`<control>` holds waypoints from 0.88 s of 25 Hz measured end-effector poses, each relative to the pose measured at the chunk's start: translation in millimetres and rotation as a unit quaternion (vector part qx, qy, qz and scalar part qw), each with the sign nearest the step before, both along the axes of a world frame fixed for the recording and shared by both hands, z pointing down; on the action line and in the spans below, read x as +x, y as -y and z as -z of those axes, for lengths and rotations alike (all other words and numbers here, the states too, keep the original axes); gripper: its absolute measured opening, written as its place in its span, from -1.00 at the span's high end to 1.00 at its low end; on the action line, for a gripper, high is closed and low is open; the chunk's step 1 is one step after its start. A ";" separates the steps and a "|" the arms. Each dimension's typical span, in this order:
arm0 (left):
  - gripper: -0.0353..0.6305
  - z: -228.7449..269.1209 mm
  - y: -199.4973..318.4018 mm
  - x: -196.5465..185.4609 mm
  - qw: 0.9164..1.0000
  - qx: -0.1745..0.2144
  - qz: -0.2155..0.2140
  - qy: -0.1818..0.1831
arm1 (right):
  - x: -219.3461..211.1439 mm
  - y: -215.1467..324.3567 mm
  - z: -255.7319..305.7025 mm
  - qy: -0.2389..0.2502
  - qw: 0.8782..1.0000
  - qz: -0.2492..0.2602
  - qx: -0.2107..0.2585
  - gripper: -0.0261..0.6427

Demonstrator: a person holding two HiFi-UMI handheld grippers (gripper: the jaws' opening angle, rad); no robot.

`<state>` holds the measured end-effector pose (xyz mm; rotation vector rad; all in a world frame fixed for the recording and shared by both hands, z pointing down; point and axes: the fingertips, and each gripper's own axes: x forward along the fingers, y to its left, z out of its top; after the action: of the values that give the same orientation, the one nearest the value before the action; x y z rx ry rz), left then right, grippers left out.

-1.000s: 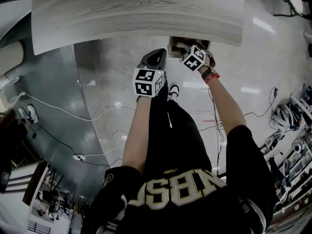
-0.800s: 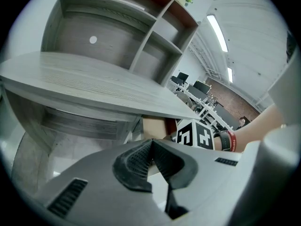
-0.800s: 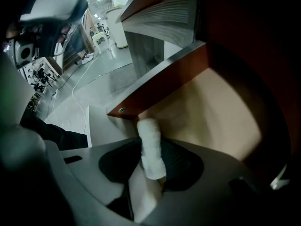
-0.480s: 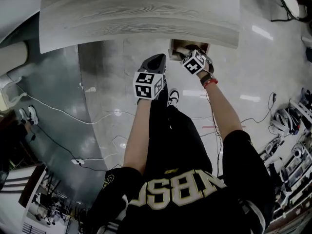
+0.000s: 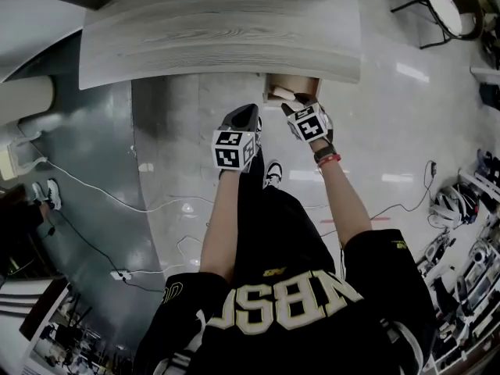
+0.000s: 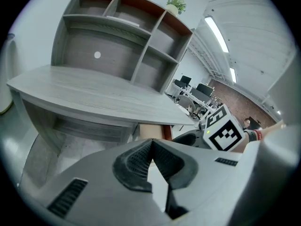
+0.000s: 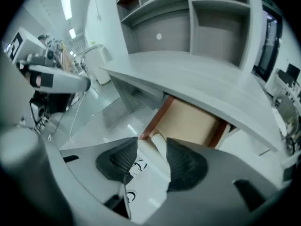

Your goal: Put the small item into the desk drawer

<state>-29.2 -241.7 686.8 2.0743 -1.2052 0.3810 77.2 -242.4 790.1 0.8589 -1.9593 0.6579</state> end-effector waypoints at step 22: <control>0.85 161.0 0.5 -10.9 0.989 0.143 0.021 0.041 | 28.9 10.5 208.8 0.118 0.960 -0.175 0.183 0.45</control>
<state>-40.1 -242.2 525.8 2.2901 -1.4192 0.2881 106.1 -252.8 581.3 1.4350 -2.2053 0.6273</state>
